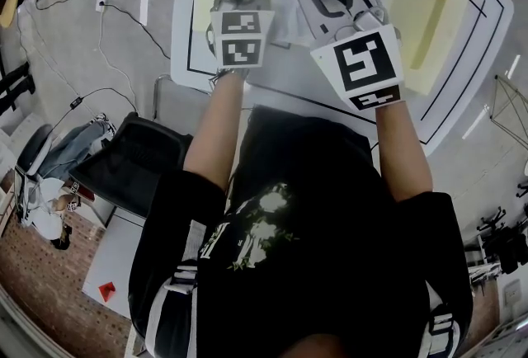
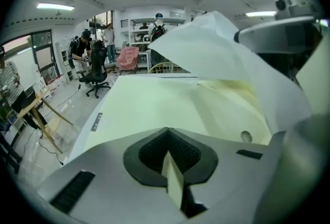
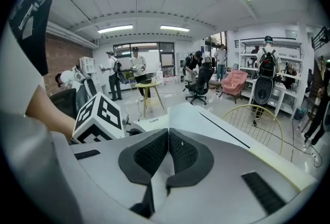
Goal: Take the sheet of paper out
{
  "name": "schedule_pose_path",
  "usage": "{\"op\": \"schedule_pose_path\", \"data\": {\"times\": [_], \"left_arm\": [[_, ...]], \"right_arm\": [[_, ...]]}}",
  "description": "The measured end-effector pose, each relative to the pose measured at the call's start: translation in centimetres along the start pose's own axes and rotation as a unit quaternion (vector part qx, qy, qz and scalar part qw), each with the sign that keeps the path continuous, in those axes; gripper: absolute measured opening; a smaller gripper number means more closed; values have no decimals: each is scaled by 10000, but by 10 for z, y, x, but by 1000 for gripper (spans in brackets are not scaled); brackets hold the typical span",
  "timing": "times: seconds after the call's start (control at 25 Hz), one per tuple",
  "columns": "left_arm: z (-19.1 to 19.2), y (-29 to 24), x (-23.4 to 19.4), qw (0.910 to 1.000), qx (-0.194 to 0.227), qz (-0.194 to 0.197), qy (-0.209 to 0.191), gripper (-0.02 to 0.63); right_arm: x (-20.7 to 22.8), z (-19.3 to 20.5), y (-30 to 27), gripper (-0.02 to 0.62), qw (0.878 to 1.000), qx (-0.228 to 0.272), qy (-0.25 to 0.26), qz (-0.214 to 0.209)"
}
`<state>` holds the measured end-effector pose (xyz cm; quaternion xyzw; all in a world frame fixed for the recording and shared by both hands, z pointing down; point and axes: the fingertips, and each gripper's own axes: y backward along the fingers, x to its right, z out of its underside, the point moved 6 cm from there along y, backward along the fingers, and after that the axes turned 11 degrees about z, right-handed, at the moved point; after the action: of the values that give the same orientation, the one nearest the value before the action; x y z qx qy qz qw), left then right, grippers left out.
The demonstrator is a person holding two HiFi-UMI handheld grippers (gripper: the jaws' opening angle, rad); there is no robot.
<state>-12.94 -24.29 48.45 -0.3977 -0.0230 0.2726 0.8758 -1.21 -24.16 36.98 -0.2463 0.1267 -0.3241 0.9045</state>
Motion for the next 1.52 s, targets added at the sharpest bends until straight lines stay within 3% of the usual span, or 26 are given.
{"op": "schedule_pose_path", "data": {"times": [0.36, 0.76, 1.12, 1.52], "left_arm": [[1, 1, 1, 9999, -20, -37, -156, -11], [-11, 12, 15, 9987, 62, -119, -490, -11], [-24, 29, 42, 9988, 330, 50, -346, -11], [-35, 36, 81, 9961, 467, 466, -591, -11]], "right_arm": [[9, -33, 35, 6, 9983, 491, 63, 324], [30, -30, 68, 5, 9948, 602, 6, 820], [33, -28, 95, 5, 9900, 710, 177, 1207], [43, -25, 139, 5, 9806, 897, 151, 1736]]}}
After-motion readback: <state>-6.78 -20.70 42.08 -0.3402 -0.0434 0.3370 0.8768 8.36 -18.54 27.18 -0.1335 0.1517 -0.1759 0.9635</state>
